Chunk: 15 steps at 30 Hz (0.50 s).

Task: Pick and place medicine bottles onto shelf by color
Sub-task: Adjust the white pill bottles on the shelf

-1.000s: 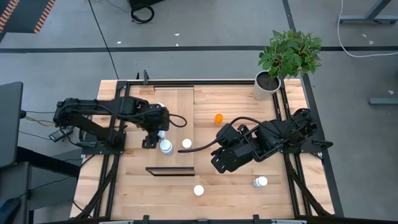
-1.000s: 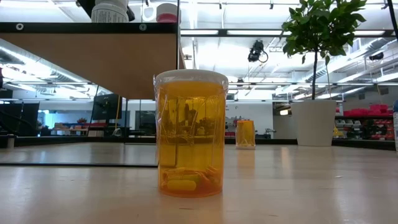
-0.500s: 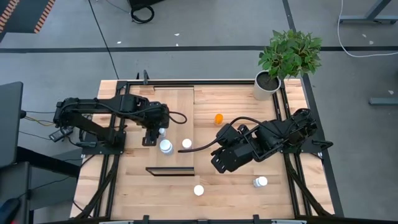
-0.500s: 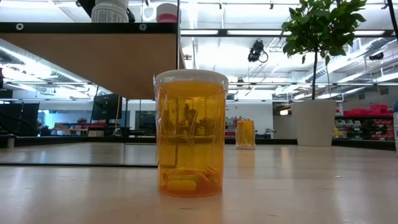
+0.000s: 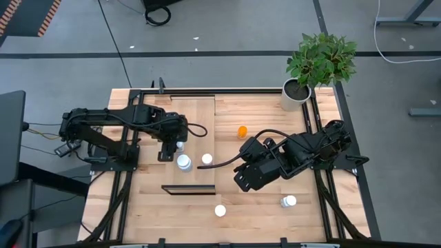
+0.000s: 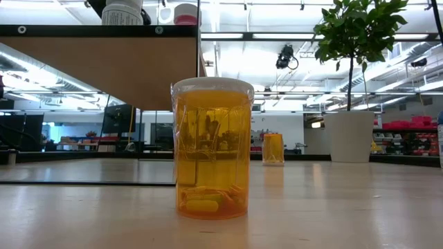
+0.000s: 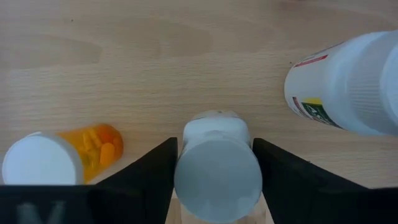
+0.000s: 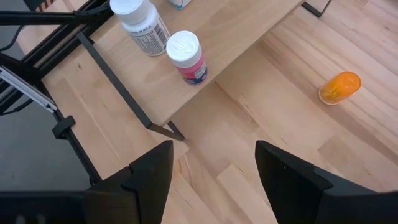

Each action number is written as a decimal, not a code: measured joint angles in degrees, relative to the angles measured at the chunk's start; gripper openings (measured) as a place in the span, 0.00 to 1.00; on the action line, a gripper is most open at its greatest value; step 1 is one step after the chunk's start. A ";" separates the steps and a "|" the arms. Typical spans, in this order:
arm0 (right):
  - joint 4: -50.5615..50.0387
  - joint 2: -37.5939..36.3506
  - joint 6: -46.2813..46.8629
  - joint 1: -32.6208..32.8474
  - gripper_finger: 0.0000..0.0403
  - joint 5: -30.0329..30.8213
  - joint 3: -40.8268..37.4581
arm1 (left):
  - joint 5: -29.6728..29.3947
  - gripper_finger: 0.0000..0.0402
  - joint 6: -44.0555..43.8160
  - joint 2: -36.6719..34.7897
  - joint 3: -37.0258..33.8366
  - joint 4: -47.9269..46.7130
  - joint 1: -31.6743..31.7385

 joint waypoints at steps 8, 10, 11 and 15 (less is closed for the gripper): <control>0.00 0.00 0.49 0.01 0.58 0.00 0.00 | -0.01 0.54 -0.17 -0.19 0.00 -0.57 0.00; 0.00 0.00 0.57 0.01 0.58 -0.02 0.00 | -0.01 0.55 -0.18 -0.49 0.00 -0.51 0.00; 0.00 0.00 0.58 0.01 0.58 -0.01 0.00 | -0.02 0.56 -0.17 -0.57 0.01 -0.55 0.00; 0.30 0.00 0.58 0.01 0.58 -0.02 0.02 | -0.28 0.61 -0.15 -1.24 0.32 -0.98 0.00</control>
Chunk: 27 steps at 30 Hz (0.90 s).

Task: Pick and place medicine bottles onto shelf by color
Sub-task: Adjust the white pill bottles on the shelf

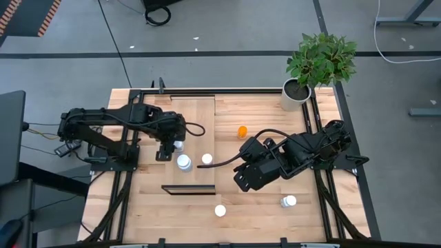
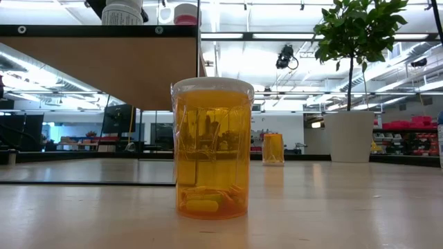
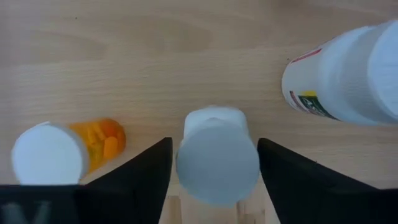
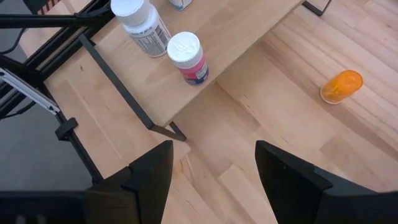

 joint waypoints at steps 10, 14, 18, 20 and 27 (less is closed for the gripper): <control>0.36 0.00 0.00 0.00 0.58 0.00 0.00 | -1.03 0.74 -0.33 -0.09 8.83 -3.79 -1.13; 0.36 0.00 0.01 0.04 0.58 -0.01 0.00 | 0.14 0.75 -0.37 -0.09 13.14 -4.56 -4.67; 0.36 0.00 0.00 0.02 0.58 -0.02 0.00 | 2.73 0.75 -0.10 0.07 15.27 -2.87 -9.99; 0.36 0.00 0.00 0.02 0.58 -0.02 0.00 | 2.73 0.74 0.35 0.21 15.13 -2.39 -12.81; 1.58 0.00 0.35 0.02 0.58 -0.02 0.00 | -0.31 0.74 -0.19 4.62 12.59 -0.45 -16.90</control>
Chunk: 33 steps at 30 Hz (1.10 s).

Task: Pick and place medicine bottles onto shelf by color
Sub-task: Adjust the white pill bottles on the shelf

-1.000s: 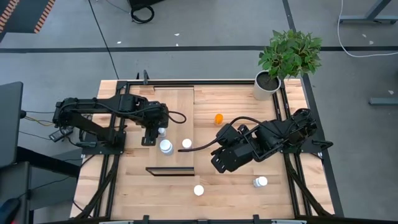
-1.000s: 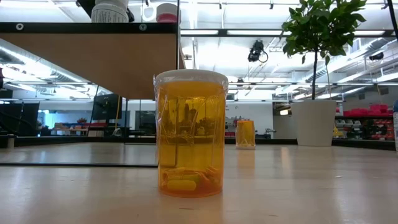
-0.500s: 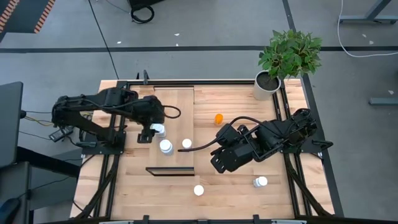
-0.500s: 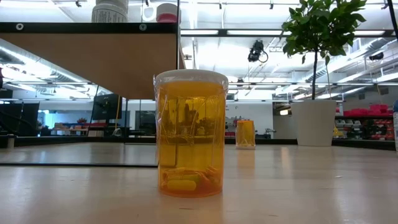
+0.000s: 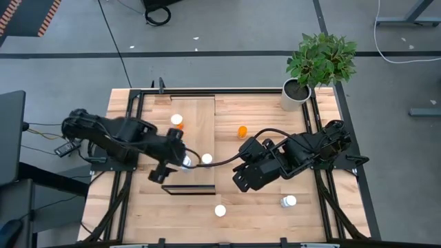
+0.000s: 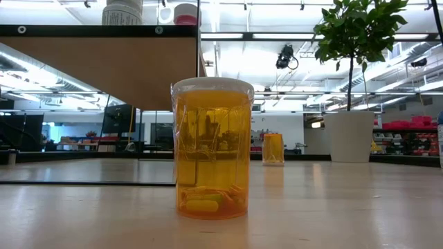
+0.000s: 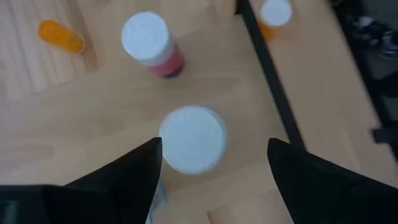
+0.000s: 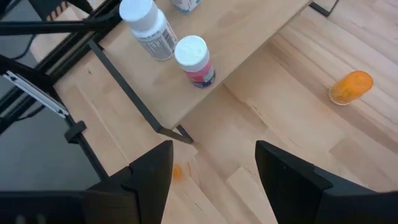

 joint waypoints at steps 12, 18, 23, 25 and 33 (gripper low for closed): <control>0.68 0.00 0.72 2.67 0.58 -0.28 0.00 | -0.40 0.74 -5.60 2.70 -0.08 0.52 1.12; 0.68 0.00 0.72 2.60 0.58 -0.20 0.00 | 0.40 0.74 -5.84 4.16 -0.08 0.24 1.14; 0.70 -0.02 0.53 2.62 0.58 0.01 0.00 | 0.37 0.74 -5.37 6.46 -0.08 0.12 1.14; 0.68 -0.01 0.53 2.64 0.58 0.07 0.00 | 0.33 0.74 -5.28 6.88 -0.08 0.10 1.11; 0.68 -0.02 -0.71 2.64 0.58 0.07 0.00 | -0.04 0.73 -5.15 6.76 -0.08 -2.19 2.05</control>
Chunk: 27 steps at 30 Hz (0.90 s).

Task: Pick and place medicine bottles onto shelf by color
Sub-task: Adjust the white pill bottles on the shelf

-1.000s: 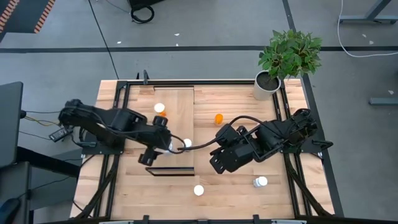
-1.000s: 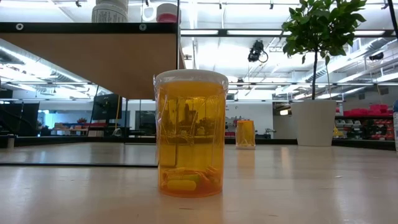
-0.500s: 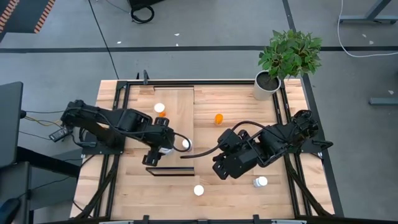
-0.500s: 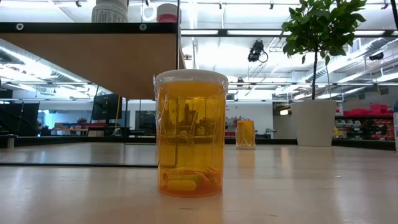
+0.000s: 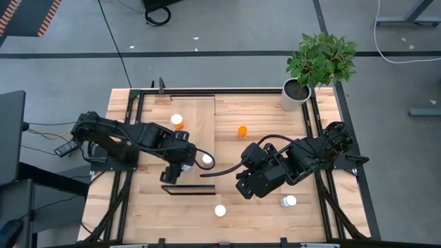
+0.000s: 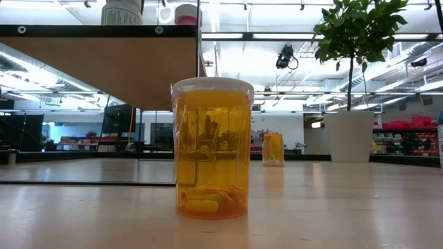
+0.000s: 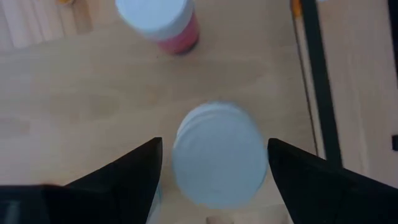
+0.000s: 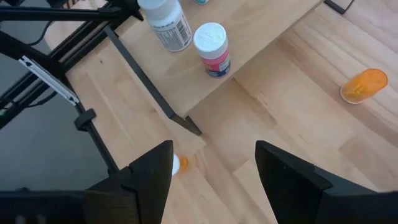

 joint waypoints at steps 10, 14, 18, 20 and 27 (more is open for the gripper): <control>0.00 0.00 -0.94 -0.04 0.58 0.00 0.00 | 0.01 0.61 -0.31 -0.02 0.00 1.01 0.04; 0.00 0.00 -0.95 -0.04 0.58 0.00 0.00 | 0.02 0.56 -0.38 -0.04 0.00 1.01 0.04; 0.00 0.00 -0.95 -0.04 0.58 0.00 0.00 | 0.02 0.53 -0.79 -0.09 0.00 0.90 0.04; 0.00 0.00 -0.95 -0.04 0.58 0.00 0.00 | 0.04 0.53 -1.35 -0.09 0.02 0.35 -0.13; 0.00 0.00 -1.15 -0.04 0.58 0.00 0.00 | 2.62 0.56 -3.25 -0.40 0.13 -4.43 -2.08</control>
